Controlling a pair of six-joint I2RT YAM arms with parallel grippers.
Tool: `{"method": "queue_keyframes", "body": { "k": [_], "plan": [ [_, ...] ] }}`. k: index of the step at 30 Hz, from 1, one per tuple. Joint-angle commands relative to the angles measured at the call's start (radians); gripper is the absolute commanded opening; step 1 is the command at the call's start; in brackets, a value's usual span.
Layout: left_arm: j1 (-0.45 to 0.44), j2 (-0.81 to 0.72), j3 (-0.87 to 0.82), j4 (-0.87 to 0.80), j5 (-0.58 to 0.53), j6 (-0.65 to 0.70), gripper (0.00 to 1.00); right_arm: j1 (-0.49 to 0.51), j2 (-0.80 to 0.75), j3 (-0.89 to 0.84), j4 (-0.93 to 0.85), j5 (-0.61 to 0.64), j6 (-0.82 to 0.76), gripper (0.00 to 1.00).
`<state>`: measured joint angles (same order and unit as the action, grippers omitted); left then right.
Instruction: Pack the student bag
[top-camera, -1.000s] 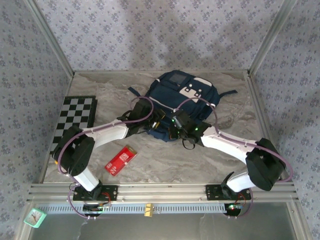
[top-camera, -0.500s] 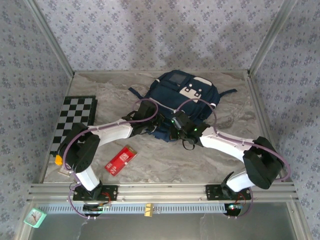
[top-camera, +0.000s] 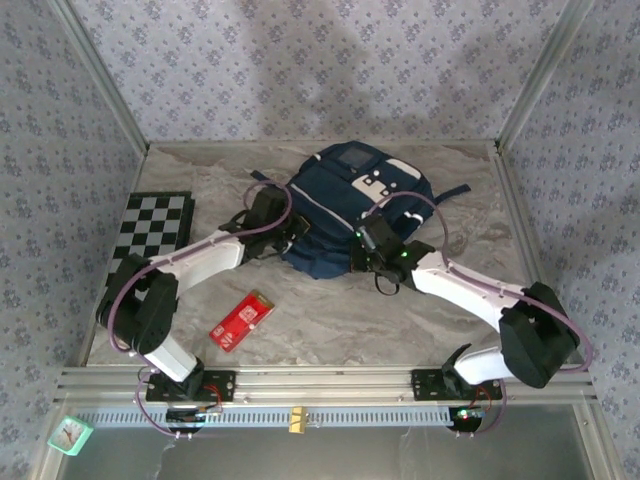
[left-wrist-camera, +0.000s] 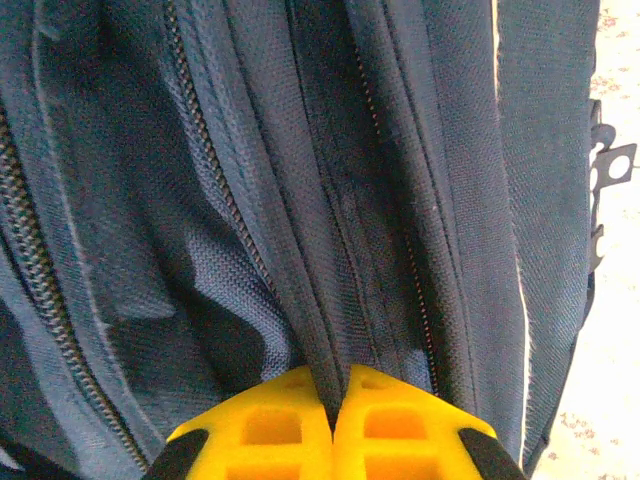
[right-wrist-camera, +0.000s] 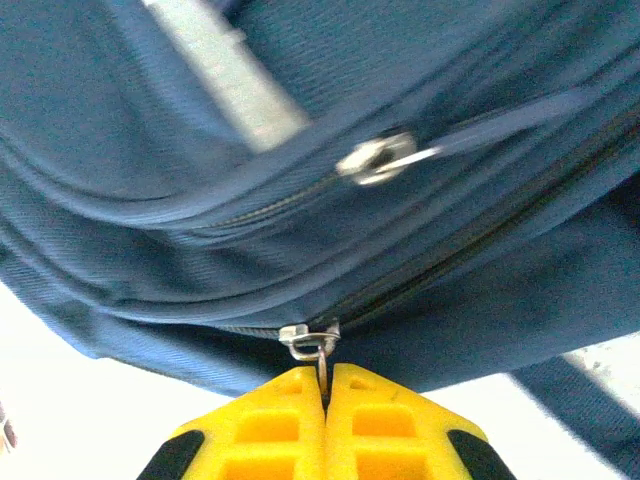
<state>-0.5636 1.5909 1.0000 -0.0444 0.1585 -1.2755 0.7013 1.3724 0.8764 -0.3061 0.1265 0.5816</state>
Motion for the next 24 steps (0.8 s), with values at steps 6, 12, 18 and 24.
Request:
{"method": "queue_keyframes", "body": {
  "k": [6, 12, 18, 24],
  "plan": [
    [0.195, 0.07, 0.181, -0.107, 0.134, 0.303, 0.0, 0.075, 0.056, 0.088, -0.104, -0.008, -0.061, 0.0],
    [0.183, 0.018, 0.111, -0.052, 0.229, 0.234, 0.35, 0.147, 0.174, 0.213, -0.056, -0.039, -0.051, 0.0],
    [0.062, -0.092, -0.036, -0.015, 0.136, 0.043, 0.55, 0.138, 0.185, 0.21, -0.065, -0.031, -0.051, 0.0],
    [-0.001, -0.065, -0.121, 0.113, 0.058, -0.125, 0.51, 0.133, 0.192, 0.191, -0.047, -0.029, -0.042, 0.0]
  ]
}}
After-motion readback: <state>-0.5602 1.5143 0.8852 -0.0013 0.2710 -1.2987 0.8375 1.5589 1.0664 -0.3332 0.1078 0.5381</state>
